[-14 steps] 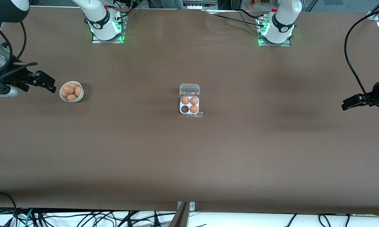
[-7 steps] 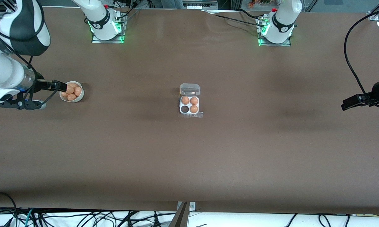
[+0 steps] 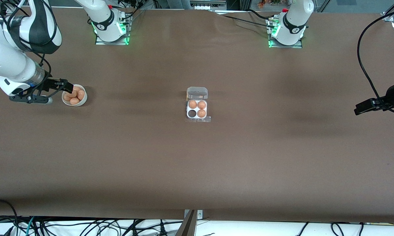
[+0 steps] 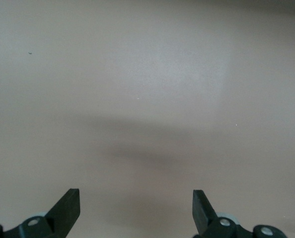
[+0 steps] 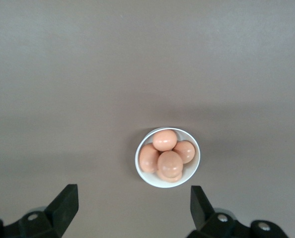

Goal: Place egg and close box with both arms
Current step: 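Move the right gripper over the white bowl of brown eggs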

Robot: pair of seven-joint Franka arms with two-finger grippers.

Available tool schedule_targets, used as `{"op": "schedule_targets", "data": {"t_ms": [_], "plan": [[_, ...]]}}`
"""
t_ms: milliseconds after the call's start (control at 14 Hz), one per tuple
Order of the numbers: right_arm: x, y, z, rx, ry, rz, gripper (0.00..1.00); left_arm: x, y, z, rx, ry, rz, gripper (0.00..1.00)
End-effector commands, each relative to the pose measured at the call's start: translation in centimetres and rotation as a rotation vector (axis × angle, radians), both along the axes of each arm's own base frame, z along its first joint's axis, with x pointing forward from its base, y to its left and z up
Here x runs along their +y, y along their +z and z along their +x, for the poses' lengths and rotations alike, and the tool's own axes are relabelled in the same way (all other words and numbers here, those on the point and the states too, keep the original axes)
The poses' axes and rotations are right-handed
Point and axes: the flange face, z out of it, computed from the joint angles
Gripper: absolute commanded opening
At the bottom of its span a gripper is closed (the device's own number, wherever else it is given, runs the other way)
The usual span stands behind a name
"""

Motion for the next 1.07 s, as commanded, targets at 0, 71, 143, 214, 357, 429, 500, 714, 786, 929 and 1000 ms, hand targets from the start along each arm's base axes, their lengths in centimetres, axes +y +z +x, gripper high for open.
{"op": "schedule_targets", "data": {"t_ms": [0,71,143,214,357,429,500,714,786,929,1000], "plan": [[-3.6,-2.7,-2.9,-0.057,0.048,0.019,1.00,0.4,0.5,0.3,-0.001,-0.018,0.021,1.00],[-4.9,-4.4,-3.3,-0.091,0.077,0.022,1.00,0.4,0.4,0.3,0.000,-0.018,0.020,1.00],[-5.5,-6.1,-3.8,-0.111,0.101,0.024,1.00,0.4,0.4,0.3,0.000,-0.019,0.020,1.00],[-5.8,-7.3,-4.2,-0.110,0.103,0.024,1.00,0.5,0.4,0.3,0.000,-0.016,0.020,1.00],[-5.8,-9.2,-4.3,-0.080,0.117,0.023,1.00,0.5,0.4,0.3,0.000,-0.017,0.022,1.00],[-5.8,-10.5,-4.0,-0.081,0.129,0.018,1.00,0.4,0.4,0.3,0.000,-0.018,0.021,1.00],[-5.8,-11.5,-3.9,-0.079,0.137,0.015,1.00,0.5,0.4,0.3,0.000,-0.017,0.022,1.00],[-5.8,-12.8,-4.0,-0.057,0.138,0.015,1.00,0.4,0.4,0.3,0.001,-0.020,0.027,1.00],[-5.8,-13.0,-4.1,-0.047,0.138,0.017,1.00,0.5,0.4,0.3,0.001,-0.019,0.027,1.00],[-5.7,-13.8,-4.3,-0.020,0.151,0.019,1.00,0.5,0.4,0.3,0.001,-0.019,0.027,1.00],[-5.7,-14.1,-4.3,-0.013,0.154,0.019,1.00,0.5,0.4,0.3,0.001,-0.019,0.027,1.00]]}}
